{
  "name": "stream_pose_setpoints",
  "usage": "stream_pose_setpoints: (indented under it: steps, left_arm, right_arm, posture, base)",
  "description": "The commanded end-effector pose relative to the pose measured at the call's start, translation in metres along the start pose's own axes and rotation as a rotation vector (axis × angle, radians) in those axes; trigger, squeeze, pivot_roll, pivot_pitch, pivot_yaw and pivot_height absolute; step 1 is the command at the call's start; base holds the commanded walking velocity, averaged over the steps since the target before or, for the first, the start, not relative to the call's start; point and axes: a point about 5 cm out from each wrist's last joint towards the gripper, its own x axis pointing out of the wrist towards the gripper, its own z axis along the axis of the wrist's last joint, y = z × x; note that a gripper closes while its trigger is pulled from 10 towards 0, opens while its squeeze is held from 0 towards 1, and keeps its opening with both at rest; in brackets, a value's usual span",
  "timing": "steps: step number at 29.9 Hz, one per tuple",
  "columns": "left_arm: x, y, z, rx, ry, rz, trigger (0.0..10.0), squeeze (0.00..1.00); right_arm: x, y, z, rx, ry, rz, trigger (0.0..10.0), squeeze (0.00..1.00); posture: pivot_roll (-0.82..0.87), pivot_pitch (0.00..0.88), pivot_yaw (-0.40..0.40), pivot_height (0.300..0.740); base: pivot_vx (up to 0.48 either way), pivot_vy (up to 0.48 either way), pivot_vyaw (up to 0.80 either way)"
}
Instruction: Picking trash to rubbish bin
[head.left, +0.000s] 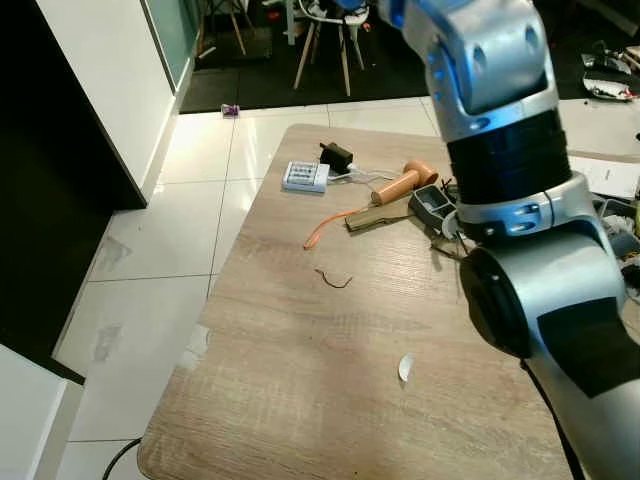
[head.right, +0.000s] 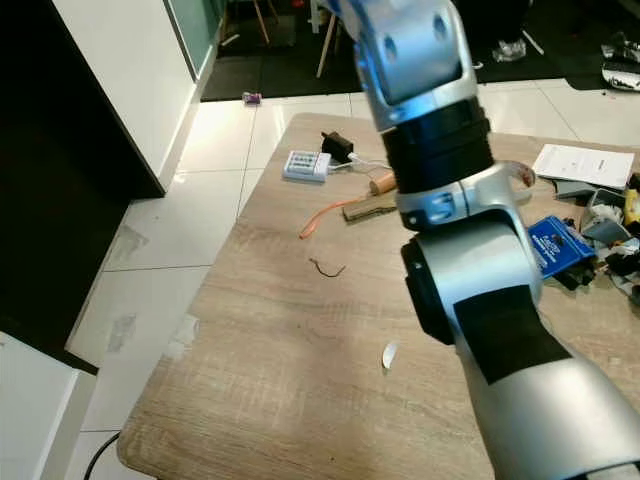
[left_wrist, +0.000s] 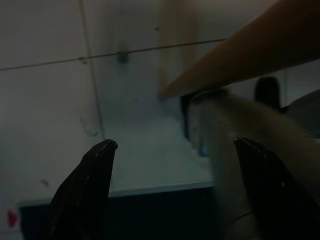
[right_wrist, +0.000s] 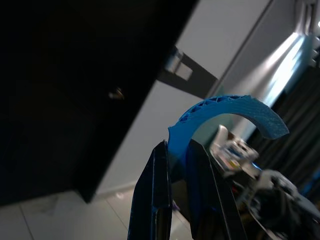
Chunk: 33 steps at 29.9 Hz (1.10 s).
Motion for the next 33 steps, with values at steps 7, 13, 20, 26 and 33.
stream_pose_setpoints:
  steps: [7, 13, 20, 26, 33]
  left_arm:
    - [-0.004, 0.004, -0.014, -0.018, 0.050, 0.015, 10.0, 0.00]
    - [-0.003, 0.001, -0.011, -0.007, 0.040, 0.005, 10.0, 0.00]
    - [-0.002, -0.001, -0.010, -0.001, 0.038, 0.001, 10.0, 0.00]
    - [-0.003, -0.002, -0.011, 0.000, 0.038, -0.001, 10.0, 0.00]
    - [-0.002, -0.003, -0.011, -0.008, 0.033, -0.002, 10.0, 0.00]
  right_arm:
    - [0.001, -0.005, 0.017, -0.018, -0.046, -0.017, 10.0, 0.00]
    - [0.002, -0.007, 0.017, -0.030, -0.041, -0.033, 10.0, 0.00]
    - [0.004, -0.011, 0.023, -0.067, -0.043, -0.059, 10.0, 0.00]
    - [0.005, -0.011, 0.027, -0.040, -0.066, -0.063, 10.0, 0.00]
    - [0.005, -0.012, 0.028, -0.023, -0.066, -0.073, 10.0, 0.00]
  posture:
    - [-0.06, 0.125, 0.065, 0.740]
    - [-0.07, 0.124, 0.065, 0.740]
    - [-0.08, 0.121, 0.063, 0.740]
    - [-0.08, 0.119, 0.055, 0.740]
    - [-0.08, 0.117, 0.048, 0.740]
  base:
    - [0.000, 0.000, 0.00]
    - [0.000, 0.000, 0.00]
    - [0.000, 0.000, 0.00]
    - [0.000, 0.000, 0.00]
    - [0.000, 0.000, 0.00]
